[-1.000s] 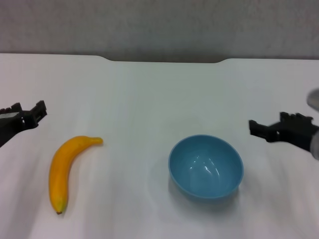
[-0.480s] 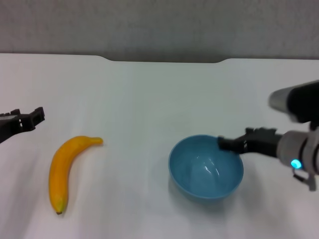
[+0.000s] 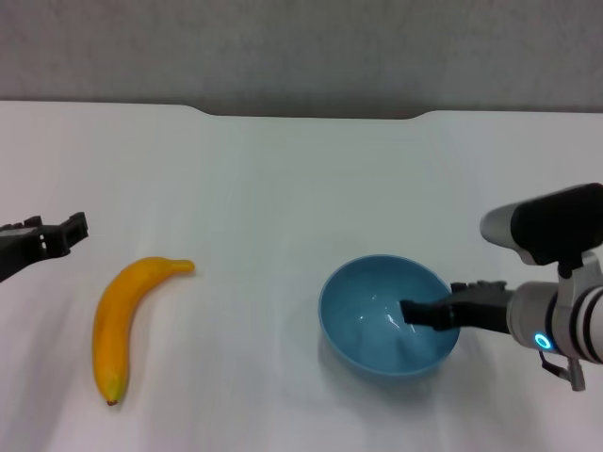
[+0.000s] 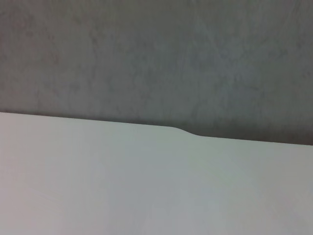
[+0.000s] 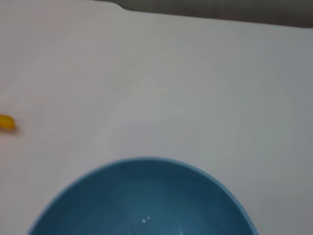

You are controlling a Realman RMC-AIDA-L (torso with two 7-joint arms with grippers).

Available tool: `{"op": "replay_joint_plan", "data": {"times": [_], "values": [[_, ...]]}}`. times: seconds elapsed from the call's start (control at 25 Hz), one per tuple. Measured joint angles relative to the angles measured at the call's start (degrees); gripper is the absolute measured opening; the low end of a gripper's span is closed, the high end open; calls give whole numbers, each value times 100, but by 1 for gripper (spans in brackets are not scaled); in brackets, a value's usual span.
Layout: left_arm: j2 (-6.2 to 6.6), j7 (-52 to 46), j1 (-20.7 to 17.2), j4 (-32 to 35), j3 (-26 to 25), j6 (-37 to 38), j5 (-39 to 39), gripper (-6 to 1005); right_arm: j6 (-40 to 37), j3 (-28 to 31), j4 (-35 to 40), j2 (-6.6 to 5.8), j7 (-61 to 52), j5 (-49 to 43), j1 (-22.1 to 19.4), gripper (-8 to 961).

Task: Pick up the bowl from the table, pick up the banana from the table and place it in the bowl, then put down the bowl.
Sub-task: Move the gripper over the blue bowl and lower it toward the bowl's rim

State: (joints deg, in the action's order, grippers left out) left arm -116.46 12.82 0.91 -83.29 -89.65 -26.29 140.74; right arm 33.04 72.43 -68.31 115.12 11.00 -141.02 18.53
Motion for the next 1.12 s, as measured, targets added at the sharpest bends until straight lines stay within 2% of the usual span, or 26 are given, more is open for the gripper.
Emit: {"op": "replay_joint_plan", "data": {"times": [0.64, 1.08, 1.12], "values": [[0, 1, 60, 140, 39, 7, -11, 588, -410, -146, 668, 19, -90, 72, 178, 877], [0, 1, 66, 163, 45, 2, -13, 589, -718, -302, 664, 5, -14, 60, 98, 771], [0, 2, 65, 168, 45, 1, -13, 589, -740, -309, 655, 3, -7, 56, 73, 732]]}}
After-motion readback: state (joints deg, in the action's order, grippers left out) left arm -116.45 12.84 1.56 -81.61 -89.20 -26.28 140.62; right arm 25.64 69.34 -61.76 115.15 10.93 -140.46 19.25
